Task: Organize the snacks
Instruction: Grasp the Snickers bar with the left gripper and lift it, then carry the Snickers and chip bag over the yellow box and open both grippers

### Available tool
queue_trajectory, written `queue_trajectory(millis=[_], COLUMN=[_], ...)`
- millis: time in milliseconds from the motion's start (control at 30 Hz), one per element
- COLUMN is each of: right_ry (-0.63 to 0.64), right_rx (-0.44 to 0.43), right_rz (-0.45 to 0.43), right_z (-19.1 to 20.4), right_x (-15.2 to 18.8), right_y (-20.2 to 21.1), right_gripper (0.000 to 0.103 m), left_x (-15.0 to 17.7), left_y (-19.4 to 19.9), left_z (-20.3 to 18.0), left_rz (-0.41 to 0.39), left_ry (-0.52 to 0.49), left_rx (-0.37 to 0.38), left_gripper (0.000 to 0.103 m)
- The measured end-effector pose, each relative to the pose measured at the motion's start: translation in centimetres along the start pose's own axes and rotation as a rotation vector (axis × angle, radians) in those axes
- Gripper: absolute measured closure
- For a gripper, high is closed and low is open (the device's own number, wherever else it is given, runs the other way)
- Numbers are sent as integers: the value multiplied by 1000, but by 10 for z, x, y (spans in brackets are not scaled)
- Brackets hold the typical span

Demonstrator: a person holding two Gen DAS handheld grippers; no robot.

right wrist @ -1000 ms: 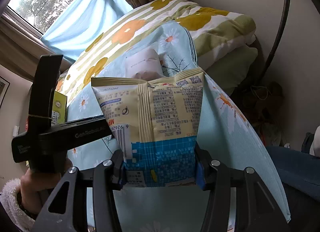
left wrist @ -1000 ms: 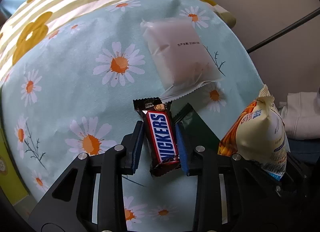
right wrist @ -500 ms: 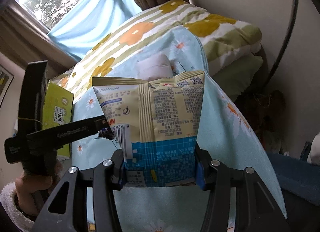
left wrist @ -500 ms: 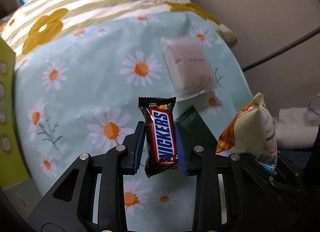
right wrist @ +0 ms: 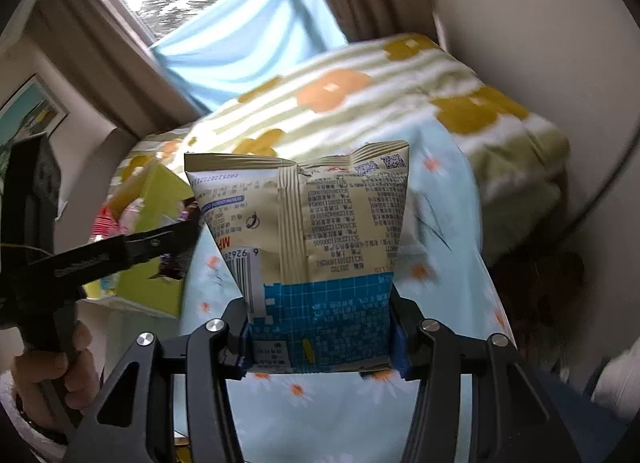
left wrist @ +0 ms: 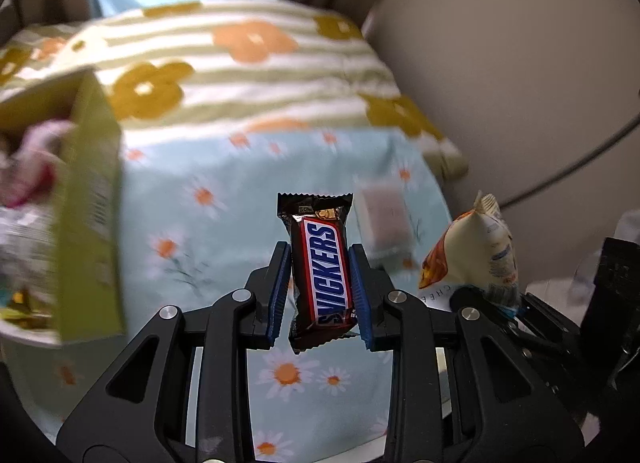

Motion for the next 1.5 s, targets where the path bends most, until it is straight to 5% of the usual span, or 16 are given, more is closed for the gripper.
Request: queue_trajectory(millis=[233, 533, 867, 1167, 1200, 1233, 1267, 1300, 1333, 1500], right_ry=[159, 293, 280, 232, 230, 228, 225, 223, 221, 243], right_rx=[-89, -190, -217, -133, -120, -109, -100, -91, -86, -76], right_rz=[-48, -65, 6, 46, 50, 52, 54, 56, 60, 66], right_z=[80, 208, 313, 333, 333, 331, 332, 332, 332, 334], right_x=[-46, -62, -37, -22, -22, -22, -22, -22, -22, -24], right_y=[5, -25, -89, -128, -129, -129, -130, -131, -130, -129], right_gripper=[55, 55, 55, 55, 55, 55, 55, 55, 55, 55], left_x=[-33, -37, -16, 0, 0, 0, 0, -1, -2, 5], left_y=[75, 140, 152, 113, 111, 109, 108, 110, 116, 123], left_z=[62, 177, 305, 358, 357, 354, 350, 348, 347, 356], left_rz=[-151, -225, -164, -38, -33, -27, -29, -43, -81, -57], left_ry=[92, 184, 222, 127, 113, 95, 82, 71, 59, 56], left_rx=[-60, -132, -173, -172, -158, -132, -115, -121, -133, -171], left_gripper=[77, 77, 77, 76, 73, 58, 23, 8, 0, 0])
Point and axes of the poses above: each gripper's, at about its wrist camera, not at the fingertips, and y roughly against the way its jaws point, z to its left, x to its underside, the point moved 9 cm from there along -y, roughly the way its jaws point
